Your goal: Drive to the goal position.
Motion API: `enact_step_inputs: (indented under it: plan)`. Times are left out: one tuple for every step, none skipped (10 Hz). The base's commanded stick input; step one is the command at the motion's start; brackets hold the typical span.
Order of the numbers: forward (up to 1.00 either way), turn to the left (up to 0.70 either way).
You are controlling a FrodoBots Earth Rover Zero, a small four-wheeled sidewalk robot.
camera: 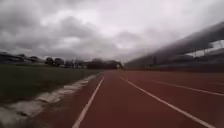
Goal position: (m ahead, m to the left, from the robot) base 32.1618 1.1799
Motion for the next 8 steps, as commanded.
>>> enact_step_inputs:
  plan:
    - [0.70,0.00]
    - [0.70,0.00]
    - [0.70,0.00]
    - [0.70,0.00]
    - [0.70,0.00]
    - [0.70,0.00]
    - [0.70,0.00]
    - [0.70,0.00]
